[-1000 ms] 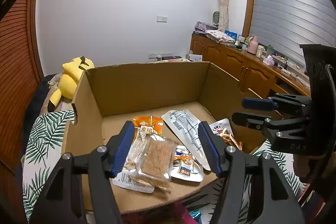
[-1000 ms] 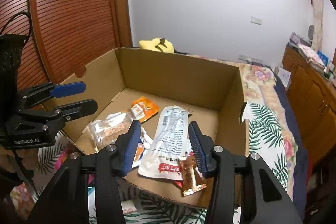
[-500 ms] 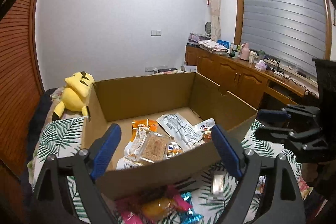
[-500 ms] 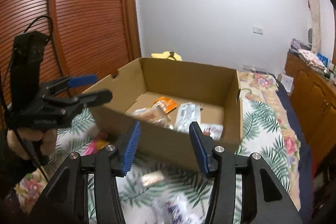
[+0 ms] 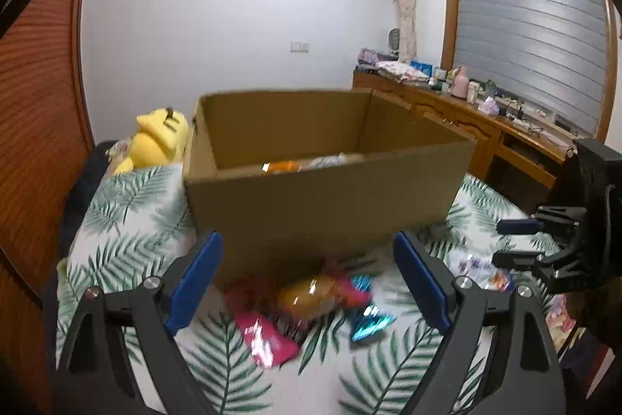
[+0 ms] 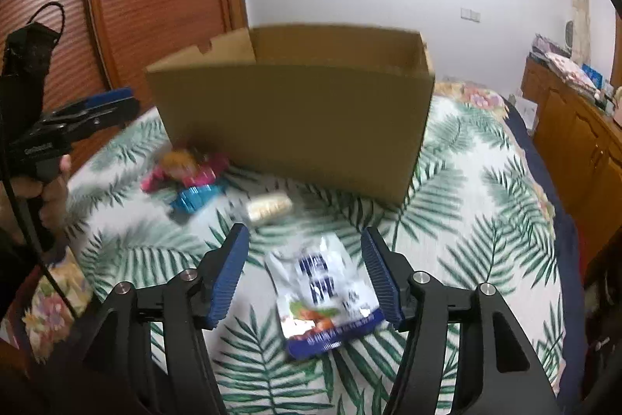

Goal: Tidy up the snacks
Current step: 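Move both tools back to the snacks in front of the box, then grasp the pink candy packet with the left tool while the right tool grasps the white duck-gizzard pouch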

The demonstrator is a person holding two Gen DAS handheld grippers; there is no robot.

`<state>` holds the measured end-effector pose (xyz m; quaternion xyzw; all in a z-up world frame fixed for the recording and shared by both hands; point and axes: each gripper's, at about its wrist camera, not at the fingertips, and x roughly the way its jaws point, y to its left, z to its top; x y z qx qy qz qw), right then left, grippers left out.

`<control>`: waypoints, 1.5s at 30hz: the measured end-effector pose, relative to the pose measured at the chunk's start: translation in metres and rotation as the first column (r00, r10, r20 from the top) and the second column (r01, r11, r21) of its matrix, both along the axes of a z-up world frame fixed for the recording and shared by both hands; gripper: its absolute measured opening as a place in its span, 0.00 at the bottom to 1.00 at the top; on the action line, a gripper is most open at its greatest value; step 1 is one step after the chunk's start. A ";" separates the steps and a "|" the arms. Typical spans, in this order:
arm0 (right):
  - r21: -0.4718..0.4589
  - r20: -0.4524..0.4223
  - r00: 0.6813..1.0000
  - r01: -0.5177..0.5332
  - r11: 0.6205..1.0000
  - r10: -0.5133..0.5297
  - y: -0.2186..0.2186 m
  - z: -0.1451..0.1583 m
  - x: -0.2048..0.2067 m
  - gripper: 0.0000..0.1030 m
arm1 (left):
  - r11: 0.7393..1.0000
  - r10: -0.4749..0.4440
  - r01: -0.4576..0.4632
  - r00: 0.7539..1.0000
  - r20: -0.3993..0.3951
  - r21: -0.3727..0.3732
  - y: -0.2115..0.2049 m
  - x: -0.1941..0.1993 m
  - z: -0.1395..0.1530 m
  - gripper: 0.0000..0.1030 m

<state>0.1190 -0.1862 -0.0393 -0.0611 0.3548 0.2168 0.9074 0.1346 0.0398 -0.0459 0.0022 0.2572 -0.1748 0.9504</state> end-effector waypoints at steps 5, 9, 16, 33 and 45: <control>-0.010 -0.042 0.999 0.009 1.000 -0.010 -0.004 -0.020 0.003 0.61 | 1.000 0.018 -0.019 0.999 -0.040 -0.007 0.003 -0.003 -0.026 0.87; -0.037 -0.066 0.998 0.003 0.999 -0.006 -0.003 -0.029 0.007 0.62 | 0.999 0.030 -0.030 0.998 -0.056 0.011 0.004 -0.004 -0.039 0.87; -0.074 -0.090 0.996 0.003 0.997 -0.010 0.000 -0.044 0.007 0.67 | 0.999 0.011 -0.009 0.999 -0.045 0.047 -0.003 -0.005 -0.042 0.87; -0.061 0.014 0.999 0.049 0.997 -0.048 0.005 -0.055 -0.009 0.74 | 0.997 0.003 0.004 0.997 -0.079 0.083 -0.010 -0.001 -0.047 0.87; -0.049 0.039 0.998 0.058 0.997 -0.056 0.004 -0.055 -0.014 0.69 | 0.974 -0.133 0.152 0.984 -0.118 0.167 -0.033 0.014 -0.023 0.64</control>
